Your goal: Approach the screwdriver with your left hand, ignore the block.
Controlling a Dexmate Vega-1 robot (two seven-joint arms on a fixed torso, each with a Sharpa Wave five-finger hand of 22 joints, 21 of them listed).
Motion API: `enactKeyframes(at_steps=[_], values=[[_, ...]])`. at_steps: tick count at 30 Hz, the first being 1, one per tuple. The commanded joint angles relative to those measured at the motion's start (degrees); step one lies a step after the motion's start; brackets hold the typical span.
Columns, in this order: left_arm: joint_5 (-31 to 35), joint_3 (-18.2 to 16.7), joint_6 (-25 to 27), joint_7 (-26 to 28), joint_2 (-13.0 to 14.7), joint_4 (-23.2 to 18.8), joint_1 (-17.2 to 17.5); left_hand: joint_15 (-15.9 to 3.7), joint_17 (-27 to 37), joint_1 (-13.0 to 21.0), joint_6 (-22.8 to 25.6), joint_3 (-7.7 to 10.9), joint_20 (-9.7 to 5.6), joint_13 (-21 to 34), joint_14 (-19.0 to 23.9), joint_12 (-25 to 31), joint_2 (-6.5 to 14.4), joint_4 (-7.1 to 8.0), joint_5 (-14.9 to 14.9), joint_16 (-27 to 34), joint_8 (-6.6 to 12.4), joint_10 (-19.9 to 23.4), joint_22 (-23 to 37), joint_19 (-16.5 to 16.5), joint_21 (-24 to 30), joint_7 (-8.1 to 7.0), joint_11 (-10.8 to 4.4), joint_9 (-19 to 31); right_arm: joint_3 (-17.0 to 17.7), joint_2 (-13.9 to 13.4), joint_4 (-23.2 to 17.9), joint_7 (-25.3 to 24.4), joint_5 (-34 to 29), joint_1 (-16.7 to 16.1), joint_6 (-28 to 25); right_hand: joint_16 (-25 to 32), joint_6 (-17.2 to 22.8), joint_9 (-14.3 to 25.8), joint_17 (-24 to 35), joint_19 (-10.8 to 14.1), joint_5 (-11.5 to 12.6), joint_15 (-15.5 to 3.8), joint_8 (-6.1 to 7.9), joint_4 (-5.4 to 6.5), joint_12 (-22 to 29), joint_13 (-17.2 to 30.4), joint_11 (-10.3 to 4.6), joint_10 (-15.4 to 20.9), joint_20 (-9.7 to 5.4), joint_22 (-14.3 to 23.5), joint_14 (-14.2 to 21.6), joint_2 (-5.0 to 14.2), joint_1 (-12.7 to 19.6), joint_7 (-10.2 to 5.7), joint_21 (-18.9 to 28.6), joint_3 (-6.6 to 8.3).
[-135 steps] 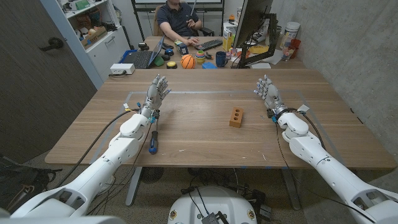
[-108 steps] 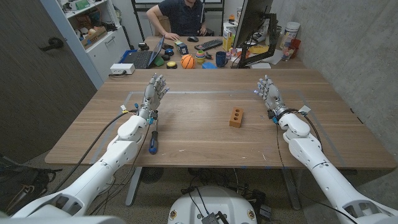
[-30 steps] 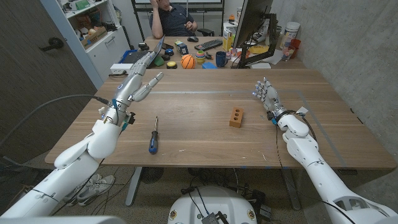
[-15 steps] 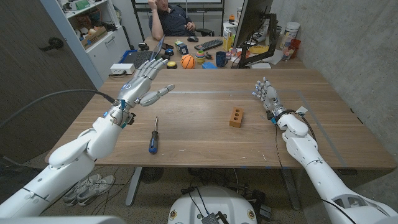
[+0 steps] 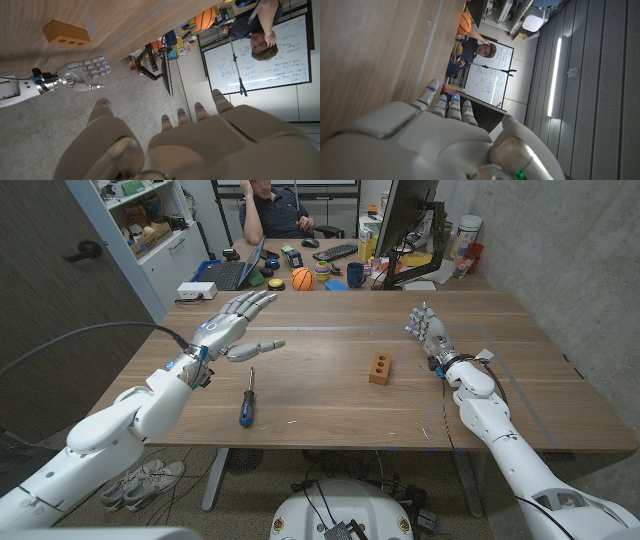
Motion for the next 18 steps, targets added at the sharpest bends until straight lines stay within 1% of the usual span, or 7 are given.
enactKeyframes(at_steps=[1, 3, 4, 7, 12, 15, 18], values=[[2.55, -1.21, 5.55, -5.98, 0.46, -2.73, 2.89, 0.19, 0.08, 1.48, -13.94, -0.99, 0.28, 0.15, -5.78, 0.19, -0.79, -0.62, 0.35, 0.98, 0.79, -10.85, 0.13, 3.6, 0.56, -0.07, 0.63, 0.22, -0.55, 0.4, 0.82, 0.13, -0.34, 0.79, 0.17, 0.1, -0.31, 0.18, 0.32, 0.18, 0.28, 0.53, 0.26, 0.08, 0.17, 0.21, -0.17, -0.11, -0.08, 0.15, 0.2, 0.36, -0.84, 0.25, -0.18, -0.32], [2.71, -1.21, 6.09, -6.88, 0.63, -2.9, 3.17, -0.09, 0.05, 2.18, -13.15, -1.35, 0.25, 0.12, -3.95, 0.3, -0.87, -0.84, 0.44, 1.38, 0.96, -9.52, 0.11, 5.46, 0.76, -0.07, 1.19, 0.25, -0.58, 0.39, 0.91, 0.15, -0.44, 0.83, 0.49, 0.09, -0.32, 0.18, 0.32, 0.17, 0.29, 0.53, 0.26, 0.08, 0.17, 0.21, -0.21, -0.1, -0.09, 0.15, 0.19, 0.36, -0.85, 0.27, -0.23, -0.35], [2.59, -1.14, 6.61, -7.51, 0.54, -3.08, 3.26, 0.24, -0.01, 3.13, -12.05, -1.84, 0.25, 0.09, -1.93, 0.29, -0.96, -1.12, 0.54, 1.65, 1.16, -8.06, 0.06, 8.22, 1.07, -0.07, 1.62, 0.28, -0.63, 0.36, 1.04, 0.21, -0.56, 0.87, 0.78, 0.1, -0.34, 0.18, 0.32, 0.18, 0.29, 0.54, 0.25, 0.08, 0.16, 0.21, -0.19, -0.11, -0.08, 0.15, 0.21, 0.36, -0.86, 0.27, -0.24, -0.36], [1.82, -1.29, 7.54, -10.05, 1.02, -3.5, 3.58, 0.84, -0.09, 4.39, -10.72, -2.57, 0.28, 0.06, 1.35, 0.3, -1.16, -1.42, 0.66, 2.09, 1.33, -6.13, -0.03, 11.79, 1.33, -0.08, 2.23, 0.3, -0.58, 0.36, 0.87, 0.08, -0.48, 0.76, 0.71, 0.19, -0.37, 0.18, 0.32, 0.2, 0.31, 0.71, 0.23, 0.09, 0.18, 0.2, -0.14, -0.07, -0.05, 0.15, 0.46, 0.35, -0.87, 0.29, -0.31, -0.42], [-1.28, -1.68, 8.55, -16.18, 2.73, -3.93, 3.33, 2.14, -0.09, 4.89, -10.36, -3.36, 0.38, 0.07, 2.71, -0.17, -1.68, -1.51, 0.67, 1.97, 1.18, -6.44, -0.09, 14.06, 1.42, -0.09, 3.01, 0.27, -0.43, 0.29, 0.56, 0.37, -0.07, 0.51, 0.41, 0.29, -0.36, 0.18, 0.32, 0.2, 0.34, 0.92, 0.24, 0.1, 0.18, 0.2, -0.19, -0.03, 0.43, 0.15, 0.74, 0.29, -0.93, 0.29, -0.47, -0.57], [-2.45, -1.6, 9.39, -18.68, 3.38, -4.27, 3.19, 2.55, -0.08, 4.98, -10.31, -3.68, 0.41, 0.07, 3.21, -0.24, -1.92, -1.53, 0.66, 1.96, 1.11, -6.41, -0.11, 14.68, 1.4, -0.09, 2.94, 0.27, -0.41, 0.27, 0.51, 0.47, -0.09, 0.39, 0.76, 0.33, -0.35, 0.18, 0.32, 0.19, 0.35, 1.11, 0.24, 0.12, 0.19, 0.2, -0.19, 0.0, 0.61, 0.15, 0.86, 0.22, -0.99, 0.34, -0.57, -0.69], [-2.82, -1.39, 10.62, -20.7, 4.06, -4.69, 3.03, 2.9, -0.08, 5.27, -9.95, -4.2, 0.41, 0.08, 5.02, -0.12, -2.15, -1.55, 0.65, 2.17, 1.12, -5.78, -0.14, 16.09, 1.4, -0.1, 3.42, 0.32, -0.31, 0.34, 0.28, 0.43, 0.09, 0.23, 0.79, 0.34, -0.34, 0.19, 0.33, 0.2, 0.36, 1.2, 0.24, 0.14, 0.21, 0.2, -0.18, 0.06, 0.67, 0.15, 0.89, 0.16, -1.05, 0.42, -0.64, -0.79]])
